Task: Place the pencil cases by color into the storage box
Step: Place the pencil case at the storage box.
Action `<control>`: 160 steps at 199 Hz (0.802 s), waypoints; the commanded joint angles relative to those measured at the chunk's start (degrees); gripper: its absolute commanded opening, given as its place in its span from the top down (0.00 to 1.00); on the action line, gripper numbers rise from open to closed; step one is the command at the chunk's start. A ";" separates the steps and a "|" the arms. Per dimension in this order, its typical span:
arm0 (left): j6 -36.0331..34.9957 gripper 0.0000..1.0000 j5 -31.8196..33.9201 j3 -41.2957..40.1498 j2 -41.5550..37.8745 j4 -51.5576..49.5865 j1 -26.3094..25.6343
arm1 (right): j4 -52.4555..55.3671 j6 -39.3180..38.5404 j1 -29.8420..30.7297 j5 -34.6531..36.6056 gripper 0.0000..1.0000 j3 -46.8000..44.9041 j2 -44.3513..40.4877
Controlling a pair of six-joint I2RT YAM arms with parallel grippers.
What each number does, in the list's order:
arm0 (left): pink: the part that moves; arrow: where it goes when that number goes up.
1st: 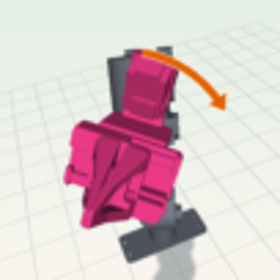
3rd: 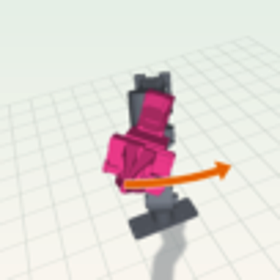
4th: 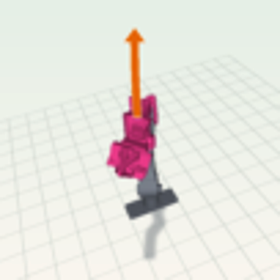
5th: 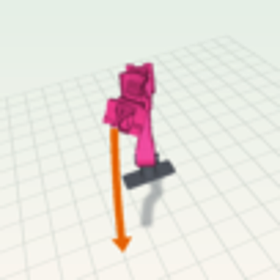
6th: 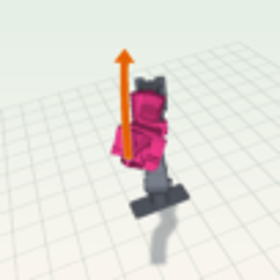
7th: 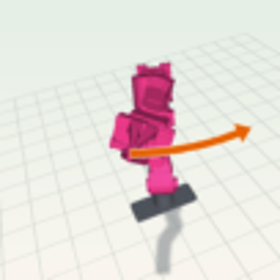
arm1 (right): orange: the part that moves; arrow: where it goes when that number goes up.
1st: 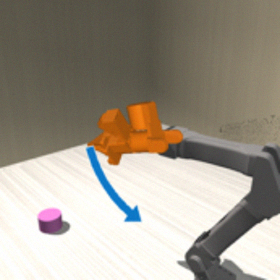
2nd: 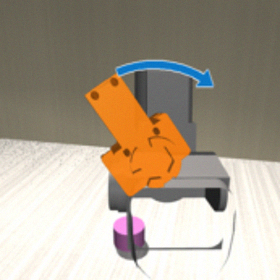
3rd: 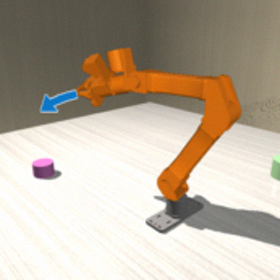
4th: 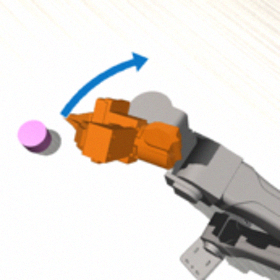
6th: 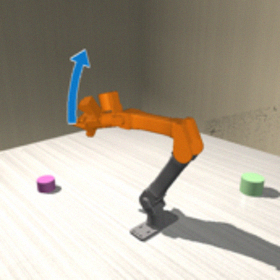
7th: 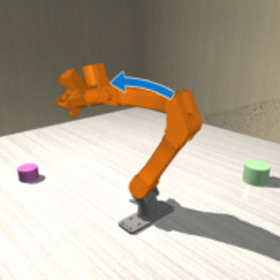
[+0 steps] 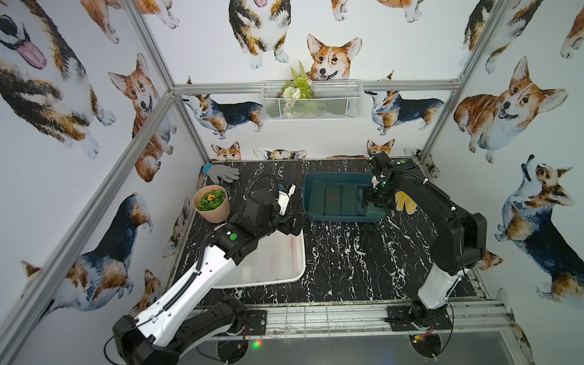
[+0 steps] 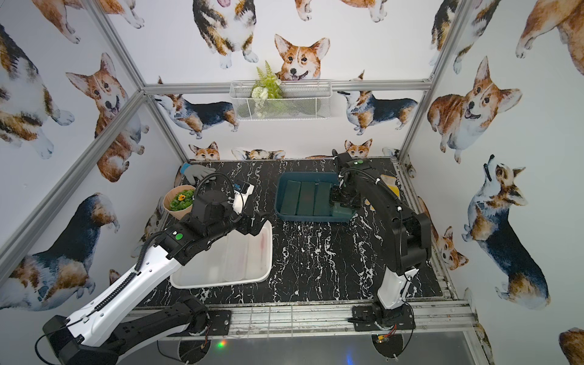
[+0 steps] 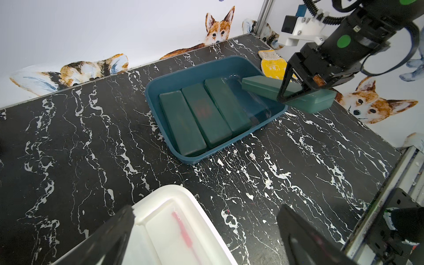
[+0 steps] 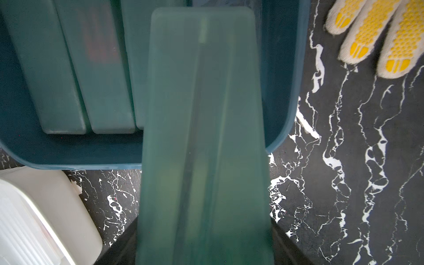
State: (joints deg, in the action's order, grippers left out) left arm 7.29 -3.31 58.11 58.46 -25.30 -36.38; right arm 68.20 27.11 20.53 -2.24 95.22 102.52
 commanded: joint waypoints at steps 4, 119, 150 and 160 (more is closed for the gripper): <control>-0.07 0.00 -0.24 -0.01 0.32 1.92 0.17 | 1.99 -0.54 0.03 0.51 0.51 1.88 1.85; -1.01 0.00 -0.65 1.47 2.27 1.83 1.44 | 0.10 -8.33 -0.84 11.05 0.51 8.76 11.78; -1.30 0.00 -0.94 2.25 3.10 1.66 1.84 | -0.97 -9.18 -1.32 12.96 0.51 9.30 13.44; -1.44 0.00 -1.15 2.49 3.39 1.66 2.06 | -1.92 -9.18 -1.54 13.04 0.51 8.99 13.49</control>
State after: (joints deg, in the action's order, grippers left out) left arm 6.76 -3.73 59.64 61.23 -25.26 -34.81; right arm 68.42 19.31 19.40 8.03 103.83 115.33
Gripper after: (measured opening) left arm 0.998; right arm 0.696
